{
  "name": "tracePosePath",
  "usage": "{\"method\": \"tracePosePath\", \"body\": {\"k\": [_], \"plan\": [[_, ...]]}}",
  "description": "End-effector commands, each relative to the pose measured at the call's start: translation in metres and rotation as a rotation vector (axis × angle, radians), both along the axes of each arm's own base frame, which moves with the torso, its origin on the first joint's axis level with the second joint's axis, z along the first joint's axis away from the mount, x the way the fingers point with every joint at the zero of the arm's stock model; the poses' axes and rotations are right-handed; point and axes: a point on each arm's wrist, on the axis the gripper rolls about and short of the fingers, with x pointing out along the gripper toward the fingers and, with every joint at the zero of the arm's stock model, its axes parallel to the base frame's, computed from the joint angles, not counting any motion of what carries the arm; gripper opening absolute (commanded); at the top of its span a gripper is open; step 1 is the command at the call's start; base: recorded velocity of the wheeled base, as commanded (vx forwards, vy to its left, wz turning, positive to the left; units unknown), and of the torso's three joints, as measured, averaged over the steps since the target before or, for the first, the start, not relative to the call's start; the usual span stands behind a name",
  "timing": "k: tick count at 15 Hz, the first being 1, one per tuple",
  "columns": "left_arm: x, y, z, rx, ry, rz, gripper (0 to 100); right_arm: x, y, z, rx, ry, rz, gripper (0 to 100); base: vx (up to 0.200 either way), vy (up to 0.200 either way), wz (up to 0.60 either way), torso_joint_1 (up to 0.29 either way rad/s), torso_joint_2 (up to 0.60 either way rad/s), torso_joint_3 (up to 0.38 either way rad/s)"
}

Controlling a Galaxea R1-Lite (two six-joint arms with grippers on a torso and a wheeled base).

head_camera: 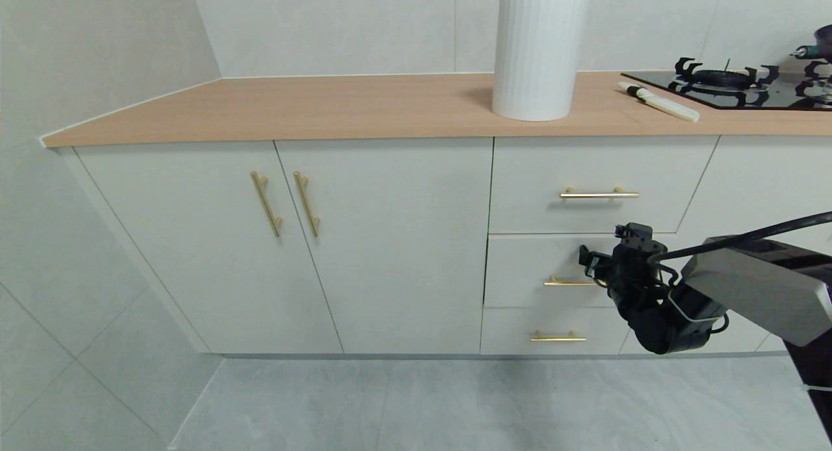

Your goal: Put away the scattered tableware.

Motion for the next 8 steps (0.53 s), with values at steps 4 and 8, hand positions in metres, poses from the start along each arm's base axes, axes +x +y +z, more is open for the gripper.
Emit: {"method": "tracePosePath", "body": {"k": [4,8], "plan": [[0.0000,0.0000,0.0000,0.000,0.000,0.000,100,0.0026,-0.0005,0.0021,0.002,-0.013,-0.002,100,0.000,0.000,0.00,0.000,0.00,0.000],[0.0000,0.0000,0.0000,0.000,0.000,0.000,100,0.0073,-0.0027,0.0028,0.004,-0.028,-0.009,100,0.000,0.000,0.00,0.000,0.00,0.000]]}}
